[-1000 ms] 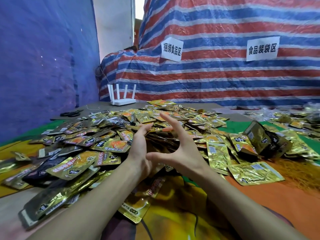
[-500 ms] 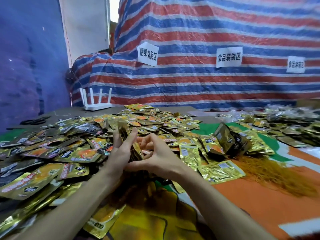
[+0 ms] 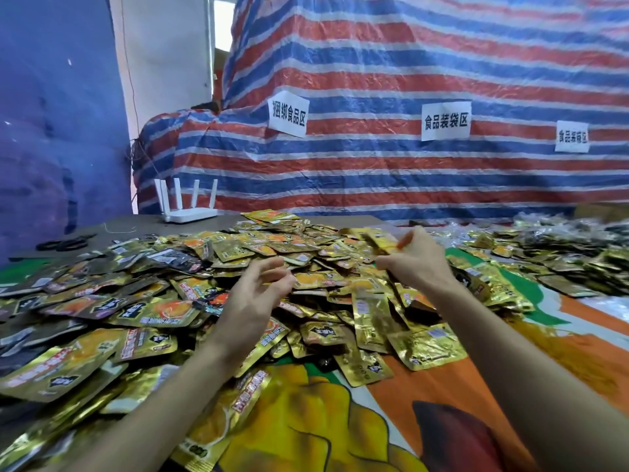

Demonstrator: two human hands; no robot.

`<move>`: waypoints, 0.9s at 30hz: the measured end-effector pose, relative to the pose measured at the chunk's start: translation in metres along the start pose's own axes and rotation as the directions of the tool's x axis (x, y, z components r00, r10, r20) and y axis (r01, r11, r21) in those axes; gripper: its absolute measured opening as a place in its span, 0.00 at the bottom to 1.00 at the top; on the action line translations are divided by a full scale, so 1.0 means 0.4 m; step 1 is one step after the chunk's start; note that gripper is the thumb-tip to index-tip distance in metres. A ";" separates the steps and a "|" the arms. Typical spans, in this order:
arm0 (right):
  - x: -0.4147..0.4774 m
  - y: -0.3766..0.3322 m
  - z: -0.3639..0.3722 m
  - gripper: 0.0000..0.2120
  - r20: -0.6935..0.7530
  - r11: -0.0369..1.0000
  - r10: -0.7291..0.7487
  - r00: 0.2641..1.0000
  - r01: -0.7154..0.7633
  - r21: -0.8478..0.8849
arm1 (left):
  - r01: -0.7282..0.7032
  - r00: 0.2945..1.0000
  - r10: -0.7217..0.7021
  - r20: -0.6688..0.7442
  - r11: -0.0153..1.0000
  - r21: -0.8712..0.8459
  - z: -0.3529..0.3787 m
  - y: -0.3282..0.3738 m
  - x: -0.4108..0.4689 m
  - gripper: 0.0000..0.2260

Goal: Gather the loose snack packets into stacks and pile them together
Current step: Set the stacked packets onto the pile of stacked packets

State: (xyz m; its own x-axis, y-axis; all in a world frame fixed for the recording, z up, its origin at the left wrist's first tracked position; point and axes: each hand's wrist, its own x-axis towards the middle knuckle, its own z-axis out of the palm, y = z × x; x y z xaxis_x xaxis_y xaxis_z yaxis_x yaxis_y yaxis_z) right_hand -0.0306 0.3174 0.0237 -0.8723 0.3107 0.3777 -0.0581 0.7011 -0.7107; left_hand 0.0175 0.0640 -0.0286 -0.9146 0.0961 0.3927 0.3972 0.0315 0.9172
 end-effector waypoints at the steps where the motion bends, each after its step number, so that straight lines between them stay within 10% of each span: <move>1: 0.018 0.023 -0.001 0.22 -0.064 0.996 0.033 0.997 -0.038 -0.082 | -0.016 1.000 0.016 -0.004 1.000 0.024 0.000 -0.002 0.000 0.15; 8: 0.025 0.131 0.054 0.22 -0.144 0.851 0.130 0.981 -0.184 -0.492 | -0.114 0.983 0.144 -0.112 0.965 0.238 -0.014 -0.011 0.001 0.07; 14: -0.015 0.067 0.082 0.22 -0.112 0.842 -0.106 0.988 0.029 -0.539 | -0.181 0.941 0.317 -0.120 0.771 0.611 -0.056 -0.007 0.016 0.10; 21: -0.044 -0.085 0.174 0.36 0.491 0.911 -0.237 0.838 0.367 -0.187 | -0.085 0.922 -0.297 0.247 0.468 0.880 -0.085 0.010 0.011 0.53; 27: -0.045 -0.056 0.279 0.39 0.493 0.911 -0.164 0.854 0.323 -0.256 | -0.121 0.912 -0.348 0.218 0.279 0.953 -0.092 -0.019 0.027 0.41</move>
State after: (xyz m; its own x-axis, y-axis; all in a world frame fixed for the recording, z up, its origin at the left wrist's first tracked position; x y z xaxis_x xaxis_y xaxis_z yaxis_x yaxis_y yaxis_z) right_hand -0.0678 0.2245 -0.0335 -0.9751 -0.1662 0.1470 -0.2103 0.9033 -0.3740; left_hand 0.0019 0.0283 -0.0288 -0.9558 0.2931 0.0239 0.2935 0.9449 0.1448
